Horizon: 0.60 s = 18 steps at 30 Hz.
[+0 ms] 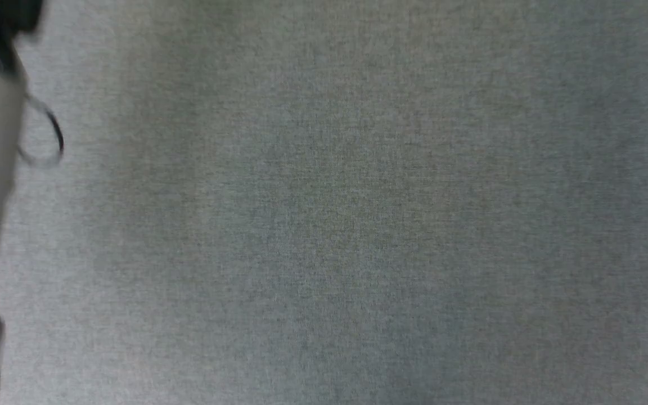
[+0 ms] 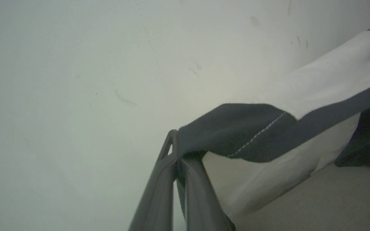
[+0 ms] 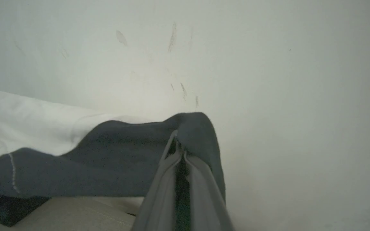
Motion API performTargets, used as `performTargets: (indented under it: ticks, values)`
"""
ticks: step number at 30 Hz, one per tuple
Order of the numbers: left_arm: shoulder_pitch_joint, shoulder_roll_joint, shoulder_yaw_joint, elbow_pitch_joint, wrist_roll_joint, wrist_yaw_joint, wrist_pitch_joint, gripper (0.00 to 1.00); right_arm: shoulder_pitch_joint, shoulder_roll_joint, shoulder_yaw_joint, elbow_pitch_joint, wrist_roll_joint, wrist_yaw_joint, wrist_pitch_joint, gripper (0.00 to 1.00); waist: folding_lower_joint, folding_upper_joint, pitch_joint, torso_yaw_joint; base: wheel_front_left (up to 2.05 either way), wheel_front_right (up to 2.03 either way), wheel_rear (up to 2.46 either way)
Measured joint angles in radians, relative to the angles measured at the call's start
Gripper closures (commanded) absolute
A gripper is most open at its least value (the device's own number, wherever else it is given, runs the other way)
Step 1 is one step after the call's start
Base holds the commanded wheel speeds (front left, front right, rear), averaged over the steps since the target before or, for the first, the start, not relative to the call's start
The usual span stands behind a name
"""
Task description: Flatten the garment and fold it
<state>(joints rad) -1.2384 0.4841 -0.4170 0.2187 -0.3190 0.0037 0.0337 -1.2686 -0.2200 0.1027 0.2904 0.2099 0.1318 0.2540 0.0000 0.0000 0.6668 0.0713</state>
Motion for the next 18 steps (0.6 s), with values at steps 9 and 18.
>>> performTargets:
  ticks: [9,18]
  values:
    - [0.428,0.075,-0.007,-0.362,-0.028,0.122,0.03,1.0,0.45,-0.011,-0.069,-0.373,0.105,0.0,0.081,1.0,-0.0003,0.0,-0.118,-0.01,0.0,0.0,0.0]
    - [0.821,0.099,-0.074,-0.527,-0.007,0.25,0.038,1.0,0.914,0.079,-0.154,-0.597,0.111,0.0,0.094,1.0,-0.0004,0.0,-0.254,-0.019,0.0,0.0,0.0]
